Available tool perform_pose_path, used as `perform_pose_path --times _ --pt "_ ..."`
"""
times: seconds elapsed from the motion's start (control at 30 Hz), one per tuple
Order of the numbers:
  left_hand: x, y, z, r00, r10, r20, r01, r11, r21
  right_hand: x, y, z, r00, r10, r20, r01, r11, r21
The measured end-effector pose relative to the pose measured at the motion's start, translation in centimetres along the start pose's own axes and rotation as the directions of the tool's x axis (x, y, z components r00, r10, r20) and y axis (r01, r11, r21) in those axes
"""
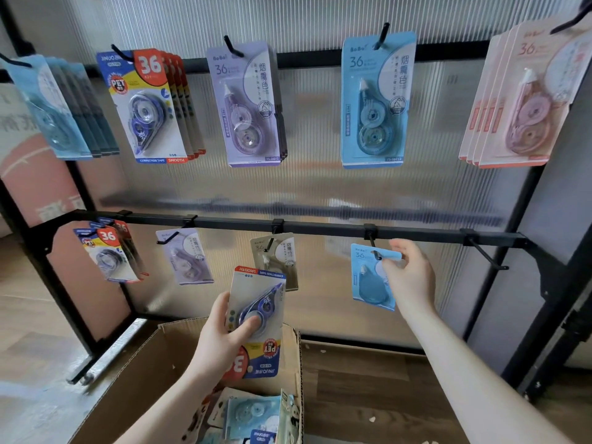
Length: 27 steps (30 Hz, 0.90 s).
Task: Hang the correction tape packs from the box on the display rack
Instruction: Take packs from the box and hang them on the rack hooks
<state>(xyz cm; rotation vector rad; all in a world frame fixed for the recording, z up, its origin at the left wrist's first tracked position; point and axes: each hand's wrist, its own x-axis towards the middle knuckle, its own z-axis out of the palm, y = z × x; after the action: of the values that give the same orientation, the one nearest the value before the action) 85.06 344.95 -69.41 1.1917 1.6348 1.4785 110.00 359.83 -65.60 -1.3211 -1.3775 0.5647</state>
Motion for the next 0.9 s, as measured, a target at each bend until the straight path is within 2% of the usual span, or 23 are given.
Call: perform_pose_path --times 0.2,0.3,0.47,0.6,0.73,0.8,0.9 --pt "-0.1 0.3 -2.6 0.997 -0.05 0.052 0.05 0.999 0.007 -1.2 -1.7 0.4 0.963 -0.264 -0.055 0.254 0.956 -0.144" --pt "-0.2 0.4 -4.5 0.995 -0.075 0.057 0.073 0.997 0.039 -1.9 -2.5 1.4 0.925 -0.379 -0.015 0.37 0.911 -0.181" --pt "-0.2 0.6 -8.3 0.995 -0.097 -0.004 0.095 0.968 0.234 -3.7 -3.9 4.7 0.898 -0.432 0.088 0.44 0.884 -0.157" --pt "0.1 0.5 -11.7 0.995 -0.099 -0.006 0.091 0.891 0.446 -6.0 -5.2 7.8 0.872 -0.43 0.236 0.465 0.877 -0.122" --pt "0.6 0.5 -14.9 0.996 -0.077 0.049 0.031 0.788 0.614 -8.2 -6.0 11.4 0.819 -0.391 0.42 0.472 0.875 -0.106" --pt "0.8 0.5 -16.4 0.994 -0.085 0.072 0.017 0.754 0.657 -9.3 -6.2 12.9 0.765 -0.373 0.525 0.489 0.866 -0.099" --pt "1.3 0.3 -18.6 0.989 -0.088 0.117 -0.02 0.711 0.703 -11.2 -6.5 14.9 0.626 -0.341 0.701 0.541 0.837 -0.076"
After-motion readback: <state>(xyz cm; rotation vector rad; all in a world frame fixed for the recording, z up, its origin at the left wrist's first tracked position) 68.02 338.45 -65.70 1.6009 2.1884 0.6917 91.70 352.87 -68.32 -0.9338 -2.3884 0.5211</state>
